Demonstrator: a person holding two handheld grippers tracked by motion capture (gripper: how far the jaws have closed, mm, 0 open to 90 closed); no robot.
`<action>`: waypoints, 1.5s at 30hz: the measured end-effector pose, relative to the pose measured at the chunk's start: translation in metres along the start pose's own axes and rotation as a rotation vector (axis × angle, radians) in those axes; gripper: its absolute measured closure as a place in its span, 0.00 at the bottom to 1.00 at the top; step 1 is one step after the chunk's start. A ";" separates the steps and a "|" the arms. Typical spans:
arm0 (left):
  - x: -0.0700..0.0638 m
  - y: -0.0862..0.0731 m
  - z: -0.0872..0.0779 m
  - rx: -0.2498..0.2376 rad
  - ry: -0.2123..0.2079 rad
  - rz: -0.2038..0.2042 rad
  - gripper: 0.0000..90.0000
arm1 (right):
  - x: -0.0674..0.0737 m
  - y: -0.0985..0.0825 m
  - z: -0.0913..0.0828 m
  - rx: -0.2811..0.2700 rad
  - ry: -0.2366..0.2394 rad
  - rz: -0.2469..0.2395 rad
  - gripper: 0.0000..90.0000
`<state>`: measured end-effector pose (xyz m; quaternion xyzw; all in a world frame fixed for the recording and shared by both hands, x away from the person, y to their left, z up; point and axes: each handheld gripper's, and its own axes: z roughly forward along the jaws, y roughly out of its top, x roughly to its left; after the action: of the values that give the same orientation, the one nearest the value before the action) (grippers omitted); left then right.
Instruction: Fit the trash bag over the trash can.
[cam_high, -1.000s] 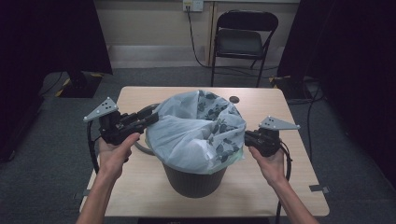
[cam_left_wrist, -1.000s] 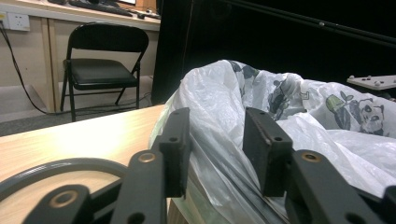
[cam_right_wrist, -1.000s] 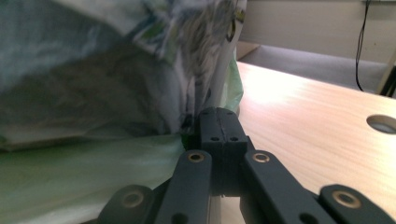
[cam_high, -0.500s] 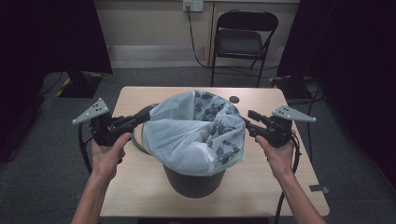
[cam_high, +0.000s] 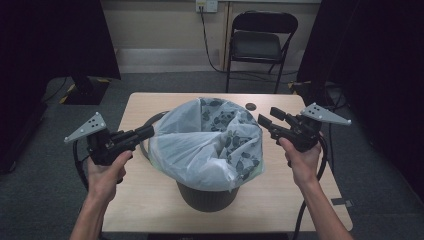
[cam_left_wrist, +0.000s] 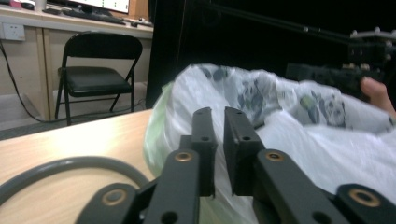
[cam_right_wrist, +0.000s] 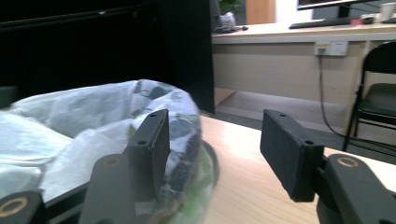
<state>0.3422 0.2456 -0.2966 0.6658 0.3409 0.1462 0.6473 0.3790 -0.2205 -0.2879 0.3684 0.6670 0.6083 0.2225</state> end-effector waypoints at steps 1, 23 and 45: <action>0.000 0.002 0.004 0.001 0.000 0.002 0.87 | 0.001 0.001 0.001 0.006 0.012 -0.002 0.46; 0.009 -0.035 0.019 0.108 0.089 0.019 1.00 | 0.016 0.001 0.025 0.091 0.097 -0.002 0.42; -0.003 -0.011 0.019 -0.015 0.032 -0.032 0.57 | 0.018 0.000 0.025 0.117 0.101 -0.039 0.58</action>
<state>0.3497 0.2284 -0.3088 0.6531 0.3606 0.1492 0.6490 0.3858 -0.1906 -0.2889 0.3363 0.7189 0.5816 0.1785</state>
